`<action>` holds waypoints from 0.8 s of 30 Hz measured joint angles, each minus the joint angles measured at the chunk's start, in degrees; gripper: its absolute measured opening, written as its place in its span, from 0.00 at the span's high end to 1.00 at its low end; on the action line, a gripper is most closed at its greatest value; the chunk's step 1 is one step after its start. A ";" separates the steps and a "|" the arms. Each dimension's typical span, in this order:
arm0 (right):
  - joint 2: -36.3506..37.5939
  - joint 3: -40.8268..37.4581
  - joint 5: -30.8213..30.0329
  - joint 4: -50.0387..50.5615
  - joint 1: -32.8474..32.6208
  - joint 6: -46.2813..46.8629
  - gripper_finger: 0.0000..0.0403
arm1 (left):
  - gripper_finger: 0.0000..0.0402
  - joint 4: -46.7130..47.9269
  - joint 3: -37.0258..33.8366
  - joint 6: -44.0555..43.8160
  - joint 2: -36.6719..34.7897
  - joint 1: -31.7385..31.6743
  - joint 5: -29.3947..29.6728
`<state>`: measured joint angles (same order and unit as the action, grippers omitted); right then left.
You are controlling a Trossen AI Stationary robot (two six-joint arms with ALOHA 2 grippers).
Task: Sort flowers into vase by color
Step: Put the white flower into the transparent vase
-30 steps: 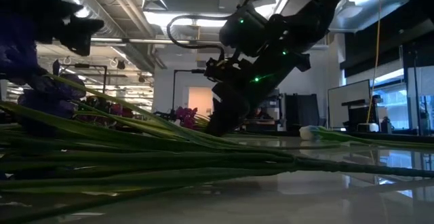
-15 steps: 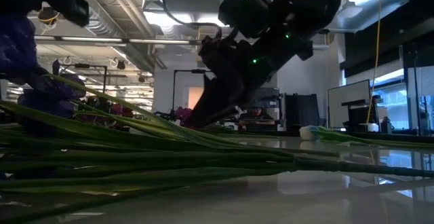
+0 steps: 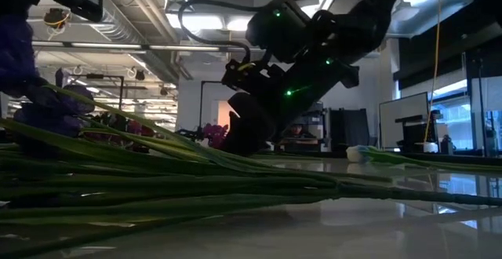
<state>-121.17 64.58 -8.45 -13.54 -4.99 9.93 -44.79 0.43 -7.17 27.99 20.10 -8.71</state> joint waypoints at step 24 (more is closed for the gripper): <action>34.07 -25.61 -24.24 -33.80 -17.57 -7.85 0.98 | 0.47 -19.49 1.06 8.81 16.68 6.39 11.47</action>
<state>-87.10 38.97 -32.69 -47.34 -22.55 2.07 -64.28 1.48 1.64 44.67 26.49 2.76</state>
